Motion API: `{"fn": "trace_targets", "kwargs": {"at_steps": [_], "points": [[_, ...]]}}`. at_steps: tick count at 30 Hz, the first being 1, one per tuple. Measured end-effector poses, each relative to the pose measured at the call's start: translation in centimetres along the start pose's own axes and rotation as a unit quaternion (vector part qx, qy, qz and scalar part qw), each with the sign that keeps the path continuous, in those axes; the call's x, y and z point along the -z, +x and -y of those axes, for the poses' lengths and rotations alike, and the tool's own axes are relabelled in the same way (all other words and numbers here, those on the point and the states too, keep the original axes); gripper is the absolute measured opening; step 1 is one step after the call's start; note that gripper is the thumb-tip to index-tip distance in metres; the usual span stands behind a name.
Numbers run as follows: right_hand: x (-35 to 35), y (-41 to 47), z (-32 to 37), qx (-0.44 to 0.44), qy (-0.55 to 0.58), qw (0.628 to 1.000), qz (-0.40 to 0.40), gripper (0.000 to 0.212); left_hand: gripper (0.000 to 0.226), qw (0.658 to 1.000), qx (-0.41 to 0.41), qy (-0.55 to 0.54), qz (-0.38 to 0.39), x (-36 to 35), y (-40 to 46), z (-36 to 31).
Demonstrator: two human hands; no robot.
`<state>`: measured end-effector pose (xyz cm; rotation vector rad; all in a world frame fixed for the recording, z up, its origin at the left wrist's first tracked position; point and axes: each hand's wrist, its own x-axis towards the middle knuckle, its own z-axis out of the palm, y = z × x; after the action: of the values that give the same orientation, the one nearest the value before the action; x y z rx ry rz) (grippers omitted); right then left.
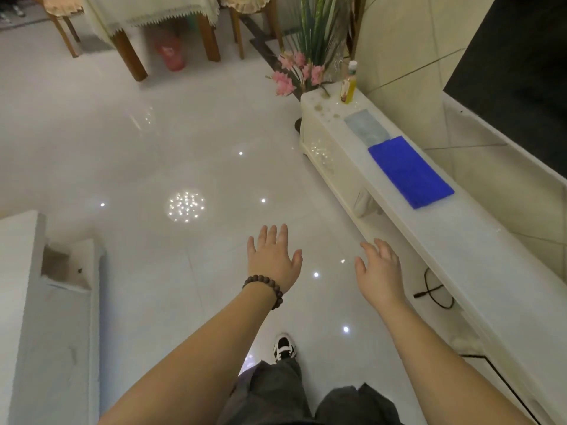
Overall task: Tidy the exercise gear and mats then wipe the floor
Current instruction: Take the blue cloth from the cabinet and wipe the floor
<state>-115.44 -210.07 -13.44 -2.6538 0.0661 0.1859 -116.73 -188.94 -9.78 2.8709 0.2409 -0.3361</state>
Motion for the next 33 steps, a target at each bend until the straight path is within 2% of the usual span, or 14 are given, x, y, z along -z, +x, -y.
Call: {"fn": "trace_targets", "kwargs": {"at_steps": [7,18,25,33], "points": [[1.5,10.7,0.7,-0.068,-0.013,0.998,-0.011,0.044,0.066,0.997,-0.074,0.010,0.029,2.8,14.3,-3.7],[1.6,31.8,-4.0,-0.172,-0.017,0.984,-0.030,0.041,0.066,0.980,-0.155,0.070,0.102,2.4,38.1,-13.1],[3.2,43.6,-6.6,-0.242,0.006,0.970,-0.011,0.043,0.065,0.953,-0.236,0.135,0.135,3.4,51.8,-19.7],[-0.1,49.6,-8.7,-0.347,0.048,0.937,-0.007,0.044,0.064,0.906,-0.330,0.175,0.199,1.1,60.1,-24.0]]}}
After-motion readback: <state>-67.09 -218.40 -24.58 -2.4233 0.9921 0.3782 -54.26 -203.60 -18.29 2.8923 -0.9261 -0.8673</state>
